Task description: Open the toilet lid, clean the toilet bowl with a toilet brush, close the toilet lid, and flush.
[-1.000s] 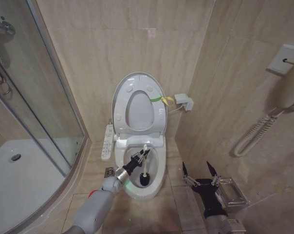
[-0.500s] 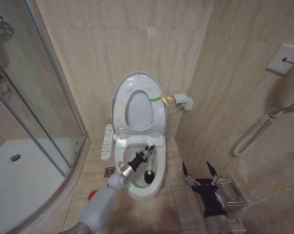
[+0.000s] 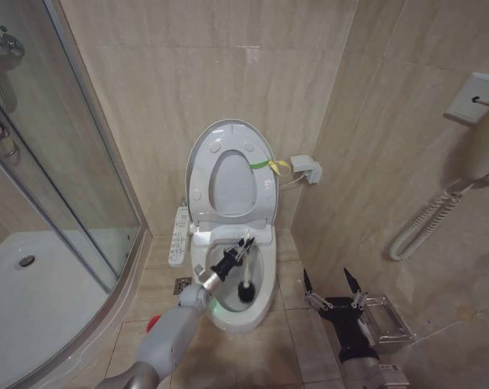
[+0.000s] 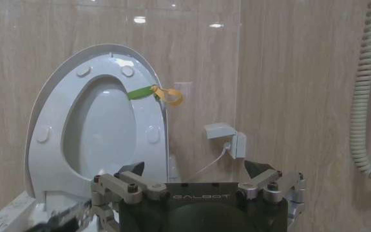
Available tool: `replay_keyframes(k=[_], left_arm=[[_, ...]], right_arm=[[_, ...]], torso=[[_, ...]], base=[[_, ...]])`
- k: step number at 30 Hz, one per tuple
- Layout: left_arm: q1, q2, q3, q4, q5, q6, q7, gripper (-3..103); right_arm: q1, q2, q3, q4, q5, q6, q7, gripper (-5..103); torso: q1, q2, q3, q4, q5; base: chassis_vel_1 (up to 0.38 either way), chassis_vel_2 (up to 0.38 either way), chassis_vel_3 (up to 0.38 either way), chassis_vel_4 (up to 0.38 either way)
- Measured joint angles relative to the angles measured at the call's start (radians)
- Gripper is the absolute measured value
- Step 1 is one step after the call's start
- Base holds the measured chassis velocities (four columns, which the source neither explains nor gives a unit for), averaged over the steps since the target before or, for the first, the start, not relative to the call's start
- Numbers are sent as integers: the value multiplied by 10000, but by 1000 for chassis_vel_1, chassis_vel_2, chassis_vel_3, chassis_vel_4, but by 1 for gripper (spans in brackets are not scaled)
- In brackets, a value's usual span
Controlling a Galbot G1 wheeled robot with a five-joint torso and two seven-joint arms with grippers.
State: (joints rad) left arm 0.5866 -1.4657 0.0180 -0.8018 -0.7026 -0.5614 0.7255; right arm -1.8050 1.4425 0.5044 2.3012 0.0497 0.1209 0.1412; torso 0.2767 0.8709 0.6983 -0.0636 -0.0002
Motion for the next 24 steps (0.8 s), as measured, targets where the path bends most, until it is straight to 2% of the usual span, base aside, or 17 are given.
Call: replay_keyframes(k=[8,11,18,24], left_arm=[[-233,-438,-146,1133,232,-437,441,20],[-115,-397,-123,1163,292,-460,598,20],[377,301,107,95,243,-219,715,20],[661,1008,293,-1124,-107,282,379,20]], right_arm=[[0,0,0,0,0,0,0,100],[0,0,0,0,0,0,0,100],[0,0,0,0,0,0,0,100],[0,0,0,0,0,0,0,100]], torso=[[0,0,0,0,0],[0,0,-2,1,0],[0,0,-2,1,-1],[0,0,-2,-3,-1]], base=[[0,0,0,0],[0,0,0,0],[0,0,0,0],[0,0,0,0]])
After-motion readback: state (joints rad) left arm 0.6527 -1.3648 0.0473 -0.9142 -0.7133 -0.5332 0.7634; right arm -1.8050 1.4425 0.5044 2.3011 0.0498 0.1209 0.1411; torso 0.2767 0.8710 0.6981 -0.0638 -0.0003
